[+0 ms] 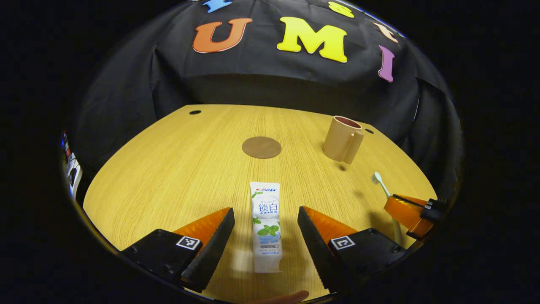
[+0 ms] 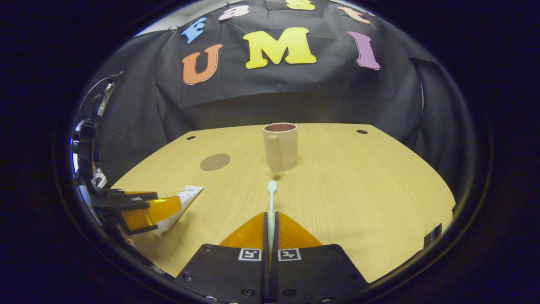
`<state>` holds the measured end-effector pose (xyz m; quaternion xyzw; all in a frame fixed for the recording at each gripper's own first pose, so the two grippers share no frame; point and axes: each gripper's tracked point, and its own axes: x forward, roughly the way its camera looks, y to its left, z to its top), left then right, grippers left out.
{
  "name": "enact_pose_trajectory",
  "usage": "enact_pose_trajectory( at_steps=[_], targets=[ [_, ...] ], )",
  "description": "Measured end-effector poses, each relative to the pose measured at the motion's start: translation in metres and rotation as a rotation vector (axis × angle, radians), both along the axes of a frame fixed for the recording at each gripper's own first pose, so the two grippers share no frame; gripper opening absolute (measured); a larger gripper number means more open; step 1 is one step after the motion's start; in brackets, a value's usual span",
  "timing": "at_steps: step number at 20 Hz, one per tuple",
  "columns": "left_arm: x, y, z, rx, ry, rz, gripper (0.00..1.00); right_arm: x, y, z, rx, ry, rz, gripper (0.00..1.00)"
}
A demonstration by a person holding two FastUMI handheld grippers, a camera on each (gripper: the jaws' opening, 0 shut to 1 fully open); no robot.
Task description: Put the toothbrush and toothpaste on the desktop into the cup, then pick up the cup and place it on the coaster on the desktop.
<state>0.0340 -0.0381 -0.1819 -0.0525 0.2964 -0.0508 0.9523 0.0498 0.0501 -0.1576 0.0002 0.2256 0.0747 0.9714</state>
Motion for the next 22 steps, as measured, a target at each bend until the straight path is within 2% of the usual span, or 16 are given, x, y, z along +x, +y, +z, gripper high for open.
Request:
enact_pose_trajectory(
  at_steps=[3, 6, 9, 10, 11, 12, 14, 17, 20, 22],
  targets=[
    [-0.004, -0.002, -0.008, 0.022, 0.048, -0.018, 0.92, -0.005, -0.003, 0.011, 0.005, -0.029, 0.005, 0.00],
    [-0.001, -0.001, -0.007, 0.047, 0.076, -0.007, 0.81, -0.008, -0.003, 0.018, 0.022, -0.044, 0.008, 0.00],
    [-0.004, 0.000, -0.016, 0.049, 0.125, -0.002, 0.75, -0.009, -0.006, 0.022, 0.026, -0.053, 0.009, 0.00],
    [-0.004, 0.001, -0.015, 0.054, 0.126, 0.002, 0.72, -0.010, -0.007, 0.025, 0.029, -0.058, 0.009, 0.00],
    [-0.004, 0.002, -0.016, 0.057, 0.124, -0.006, 0.76, -0.010, -0.007, 0.027, 0.034, -0.063, 0.011, 0.00],
    [-0.005, 0.000, -0.016, 0.051, 0.131, -0.011, 0.64, -0.010, -0.007, 0.030, 0.037, -0.069, 0.010, 0.00],
    [-0.003, 0.002, -0.016, 0.065, 0.124, -0.015, 0.59, -0.010, -0.008, 0.039, 0.040, -0.085, 0.012, 0.00],
    [-0.003, 0.003, -0.017, 0.062, 0.106, -0.038, 0.46, -0.004, -0.009, 0.058, 0.042, -0.124, 0.016, 0.00],
    [-0.003, 0.005, -0.014, 0.031, 0.076, -0.042, 0.40, 0.007, -0.008, 0.081, 0.061, -0.159, 0.022, 0.00],
    [-0.002, 0.005, -0.009, 0.017, 0.043, -0.038, 0.42, 0.020, -0.009, 0.096, 0.059, -0.193, 0.023, 0.00]
  ],
)
